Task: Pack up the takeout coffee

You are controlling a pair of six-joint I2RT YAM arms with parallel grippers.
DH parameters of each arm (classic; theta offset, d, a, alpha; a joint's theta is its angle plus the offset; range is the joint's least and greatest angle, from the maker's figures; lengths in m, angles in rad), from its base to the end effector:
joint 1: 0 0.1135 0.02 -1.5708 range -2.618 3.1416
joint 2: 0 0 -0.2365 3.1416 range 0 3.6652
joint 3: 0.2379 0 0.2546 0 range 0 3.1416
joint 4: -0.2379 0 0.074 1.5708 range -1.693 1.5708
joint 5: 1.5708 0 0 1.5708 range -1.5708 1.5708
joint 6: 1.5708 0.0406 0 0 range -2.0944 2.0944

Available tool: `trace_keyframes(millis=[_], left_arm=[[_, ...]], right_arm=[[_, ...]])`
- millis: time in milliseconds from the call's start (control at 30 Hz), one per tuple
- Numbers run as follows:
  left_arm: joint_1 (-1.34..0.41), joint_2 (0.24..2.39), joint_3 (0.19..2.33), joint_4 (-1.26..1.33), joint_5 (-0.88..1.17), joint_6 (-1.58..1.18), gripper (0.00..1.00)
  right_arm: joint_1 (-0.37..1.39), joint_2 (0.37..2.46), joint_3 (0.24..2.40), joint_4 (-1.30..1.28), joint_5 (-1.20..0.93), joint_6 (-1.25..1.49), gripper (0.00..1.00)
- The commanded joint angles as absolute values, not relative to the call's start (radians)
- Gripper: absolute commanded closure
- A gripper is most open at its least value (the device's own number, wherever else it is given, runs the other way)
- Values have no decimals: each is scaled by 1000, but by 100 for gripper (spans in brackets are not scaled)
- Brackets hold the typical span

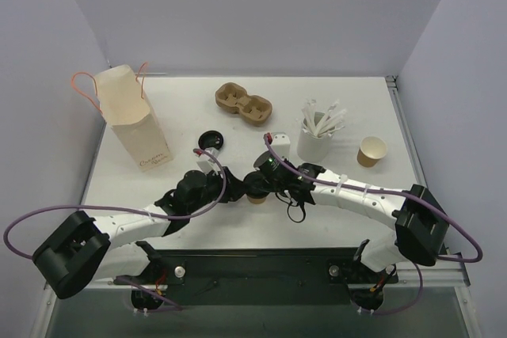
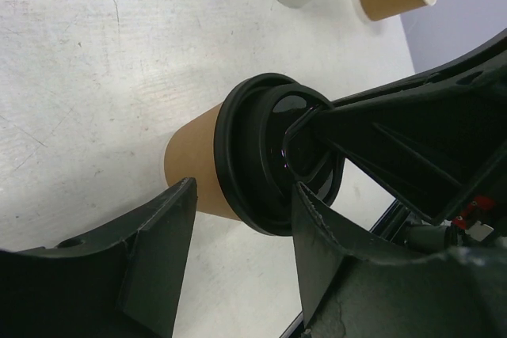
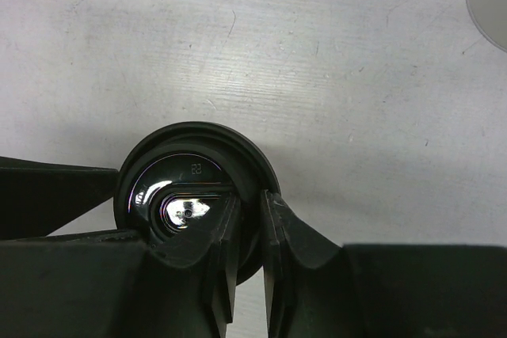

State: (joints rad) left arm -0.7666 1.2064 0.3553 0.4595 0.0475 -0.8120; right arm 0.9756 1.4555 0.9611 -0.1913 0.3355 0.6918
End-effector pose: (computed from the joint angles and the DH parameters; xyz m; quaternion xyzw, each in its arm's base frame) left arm 0.1786 -0.1747 0.1442 -0.0057 0.8310 -0.4085 0.3775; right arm 0.1939 0.2625 0.2127 -0.0552 0.8921 0.2112 0.3955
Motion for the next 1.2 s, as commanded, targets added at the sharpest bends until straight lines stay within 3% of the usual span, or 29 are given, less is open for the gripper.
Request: trace_keyframes(millis=[0, 267, 600, 967, 1167], left_arm=[[-792, 1276, 225, 308, 0, -795, 42], [-781, 1075, 504, -47, -67, -686, 32], [-677, 986, 788, -372, -68, -456, 27], [-569, 899, 810, -465, -51, -259, 26], [-571, 802, 727, -402, -5, -235, 25]], right_arm=[[994, 1502, 885, -244, 308, 733, 85], [992, 1477, 983, -328, 362, 681, 96], [965, 1424, 1000, -391, 374, 650, 100], [899, 1275, 968, -541, 443, 690, 100], [698, 1057, 784, -597, 451, 730, 100]])
